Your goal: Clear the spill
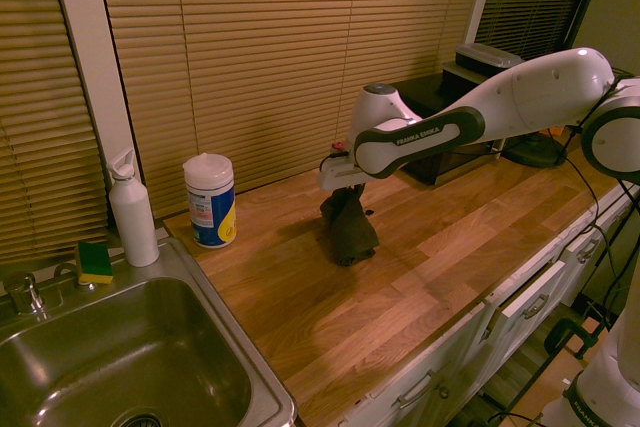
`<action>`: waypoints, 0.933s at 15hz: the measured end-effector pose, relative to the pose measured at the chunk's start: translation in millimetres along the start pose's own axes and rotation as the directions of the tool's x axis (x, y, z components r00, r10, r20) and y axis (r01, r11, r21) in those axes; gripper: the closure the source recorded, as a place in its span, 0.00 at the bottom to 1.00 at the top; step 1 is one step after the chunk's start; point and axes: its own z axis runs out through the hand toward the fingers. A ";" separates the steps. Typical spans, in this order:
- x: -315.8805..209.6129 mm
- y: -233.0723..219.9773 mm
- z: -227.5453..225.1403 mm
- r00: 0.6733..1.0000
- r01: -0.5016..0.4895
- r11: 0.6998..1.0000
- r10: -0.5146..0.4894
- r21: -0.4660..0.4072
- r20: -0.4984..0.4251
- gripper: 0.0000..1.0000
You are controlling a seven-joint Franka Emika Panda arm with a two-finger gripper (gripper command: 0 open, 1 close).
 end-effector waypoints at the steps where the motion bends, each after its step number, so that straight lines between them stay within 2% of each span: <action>1: 14.1 11.0 1.0 1.000 -0.015 1.000 0.015 0.006 0.007 1.00; 9: 116.5 94.4 0.6 0.992 -0.128 0.991 0.128 0.032 0.025 1.00; 11: 113.1 91.3 0.0 0.993 -0.120 0.992 0.119 0.035 0.028 1.00; 14: 80.0 64.2 -2.5 0.998 -0.062 0.997 0.060 0.044 0.036 1.00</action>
